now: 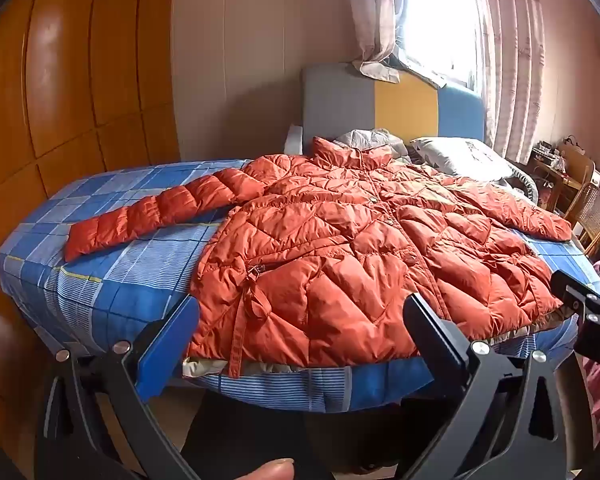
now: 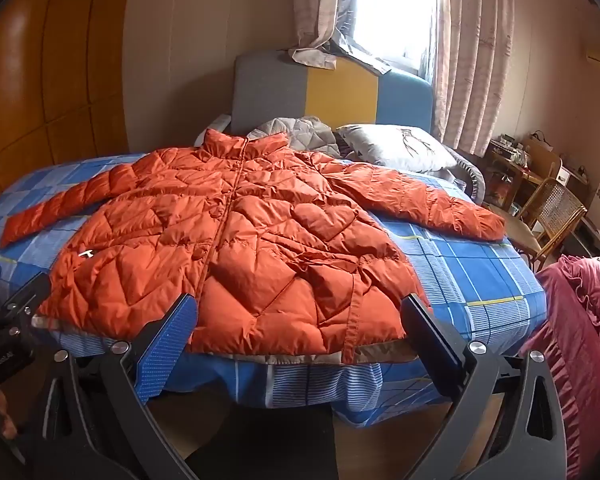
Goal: Fold large clothes
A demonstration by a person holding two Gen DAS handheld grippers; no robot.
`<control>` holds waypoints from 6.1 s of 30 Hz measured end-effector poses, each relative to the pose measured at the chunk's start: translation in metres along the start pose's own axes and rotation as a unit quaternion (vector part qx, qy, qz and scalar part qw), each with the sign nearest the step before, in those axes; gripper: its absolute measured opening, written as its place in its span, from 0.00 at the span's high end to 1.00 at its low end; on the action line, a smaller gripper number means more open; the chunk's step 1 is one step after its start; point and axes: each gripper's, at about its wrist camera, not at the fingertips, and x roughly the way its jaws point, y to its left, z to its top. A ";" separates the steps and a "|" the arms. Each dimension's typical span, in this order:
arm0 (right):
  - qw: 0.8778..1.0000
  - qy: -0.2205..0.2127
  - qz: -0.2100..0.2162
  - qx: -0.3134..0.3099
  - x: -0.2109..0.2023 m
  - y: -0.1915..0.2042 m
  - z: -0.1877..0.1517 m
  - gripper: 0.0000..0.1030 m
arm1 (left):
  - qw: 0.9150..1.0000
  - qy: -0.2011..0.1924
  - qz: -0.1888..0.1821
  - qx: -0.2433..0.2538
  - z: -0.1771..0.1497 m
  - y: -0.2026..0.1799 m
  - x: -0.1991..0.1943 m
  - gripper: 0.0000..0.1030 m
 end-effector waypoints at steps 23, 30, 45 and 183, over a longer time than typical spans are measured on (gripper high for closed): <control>1.000 -0.002 -0.015 0.013 0.006 -0.013 -0.001 0.03 | 1.000 -0.016 0.007 0.007 0.001 -0.003 -0.004 0.02; 1.000 -0.004 -0.016 0.012 0.005 -0.013 -0.002 0.03 | 1.000 -0.014 0.008 0.005 0.001 -0.002 -0.004 0.02; 1.000 -0.005 -0.012 0.009 0.003 -0.009 -0.002 0.03 | 1.000 -0.013 0.006 -0.005 0.001 0.001 -0.005 0.02; 0.966 0.032 0.184 0.177 0.297 -0.035 0.293 0.96 | 0.992 0.100 0.006 -0.079 0.088 0.099 0.244 0.02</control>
